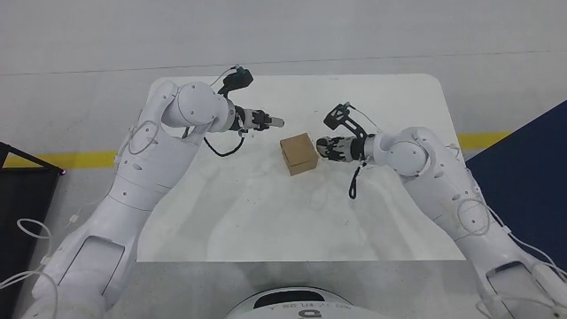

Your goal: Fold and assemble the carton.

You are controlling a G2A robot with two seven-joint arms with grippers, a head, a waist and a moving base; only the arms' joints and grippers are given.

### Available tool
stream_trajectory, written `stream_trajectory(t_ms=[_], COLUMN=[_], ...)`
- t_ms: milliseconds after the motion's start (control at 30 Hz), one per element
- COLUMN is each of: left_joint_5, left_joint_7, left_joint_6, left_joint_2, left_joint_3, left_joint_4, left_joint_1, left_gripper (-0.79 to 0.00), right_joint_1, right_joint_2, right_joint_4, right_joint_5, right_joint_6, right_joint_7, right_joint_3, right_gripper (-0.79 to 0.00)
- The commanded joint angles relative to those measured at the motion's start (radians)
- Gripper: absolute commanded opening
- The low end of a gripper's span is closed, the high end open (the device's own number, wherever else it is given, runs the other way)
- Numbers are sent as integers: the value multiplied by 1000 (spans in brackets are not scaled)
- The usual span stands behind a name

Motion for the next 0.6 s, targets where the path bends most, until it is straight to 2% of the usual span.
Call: stream_trajectory(t_ms=[0, 133, 267, 400, 567], left_joint_5=[0, 8, -41, -75, -143], left_joint_7=[26, 100, 240, 318, 342], left_joint_6=[-8, -20, -45, -72, -95], left_joint_2=[-1, -11, -42, -88, -147], left_joint_3=[4, 23, 75, 172, 265], left_joint_4=[2, 39, 129, 236, 372], left_joint_1=[2, -23, -63, -117, -184], left_gripper=[0, 0, 0, 0, 0], right_joint_1=[-24, -116, -216, -237, -207], right_joint_2=[9, 35, 56, 57, 47], right_joint_4=[3, -93, -224, -259, -225], right_joint_5=[4, -24, -16, 14, 32], right_joint_6=[13, 9, -64, -67, -83], right_joint_7=[-27, -24, 5, 30, 30], right_joint_3=[37, 108, 151, 131, 79], right_gripper=[-785, -785, -785, -785, -785])
